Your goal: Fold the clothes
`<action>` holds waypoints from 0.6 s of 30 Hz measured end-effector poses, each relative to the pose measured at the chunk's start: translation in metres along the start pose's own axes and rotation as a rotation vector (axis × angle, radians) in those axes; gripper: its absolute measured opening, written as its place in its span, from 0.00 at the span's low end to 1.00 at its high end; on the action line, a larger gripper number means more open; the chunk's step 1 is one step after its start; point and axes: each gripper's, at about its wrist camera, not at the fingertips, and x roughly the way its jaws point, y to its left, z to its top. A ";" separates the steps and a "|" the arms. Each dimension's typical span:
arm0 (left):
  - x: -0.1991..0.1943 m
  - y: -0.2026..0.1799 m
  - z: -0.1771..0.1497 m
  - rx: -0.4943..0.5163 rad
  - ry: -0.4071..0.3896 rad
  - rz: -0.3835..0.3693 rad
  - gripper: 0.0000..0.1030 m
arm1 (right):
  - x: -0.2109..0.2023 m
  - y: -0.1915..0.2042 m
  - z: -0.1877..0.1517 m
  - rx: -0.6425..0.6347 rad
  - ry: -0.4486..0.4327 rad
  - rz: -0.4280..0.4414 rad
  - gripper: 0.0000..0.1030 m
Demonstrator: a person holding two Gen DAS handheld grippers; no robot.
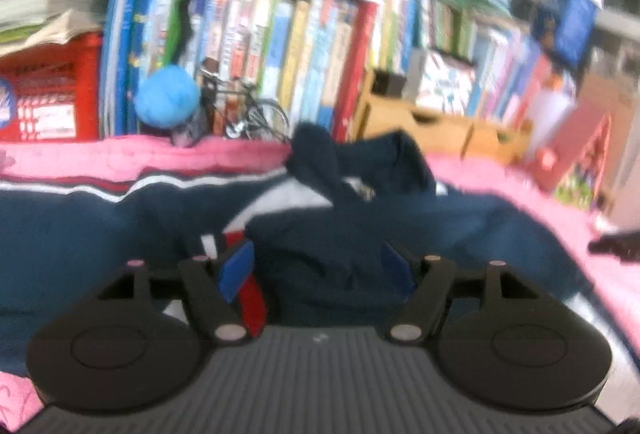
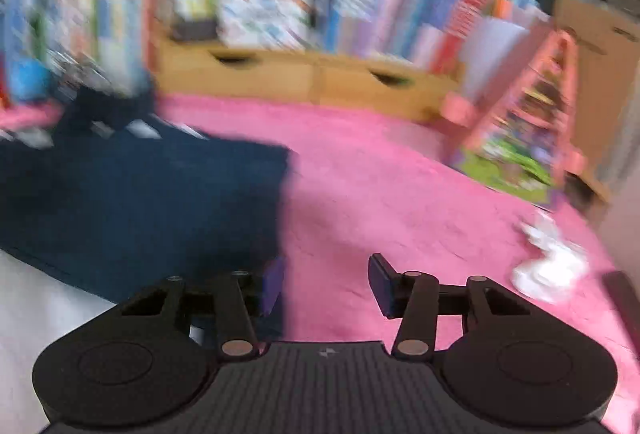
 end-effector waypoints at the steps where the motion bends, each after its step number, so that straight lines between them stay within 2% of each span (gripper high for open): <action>1: 0.001 0.004 0.001 -0.025 0.002 0.010 0.68 | -0.003 0.004 0.005 0.010 -0.012 0.045 0.47; 5: 0.011 0.014 0.000 -0.064 0.042 0.078 0.68 | 0.016 0.037 0.022 0.016 -0.004 0.173 0.45; 7: 0.008 0.015 0.001 -0.052 0.044 0.074 0.68 | 0.027 0.043 0.027 0.051 0.003 0.174 0.44; 9: 0.004 0.015 0.009 -0.043 0.047 0.020 0.68 | 0.035 0.031 0.028 0.125 0.010 0.150 0.44; 12: 0.014 0.002 0.031 -0.065 0.089 -0.119 0.68 | 0.046 -0.005 0.014 0.216 0.027 0.165 0.45; 15: 0.032 -0.038 0.049 -0.044 0.138 -0.251 0.68 | 0.051 -0.034 -0.010 0.304 0.046 0.218 0.49; 16: 0.041 -0.054 0.053 -0.032 0.160 -0.280 0.68 | 0.052 -0.042 -0.018 0.328 0.045 0.238 0.49; 18: 0.064 -0.094 0.055 0.006 0.221 -0.291 0.66 | 0.052 -0.050 -0.029 0.357 0.035 0.269 0.48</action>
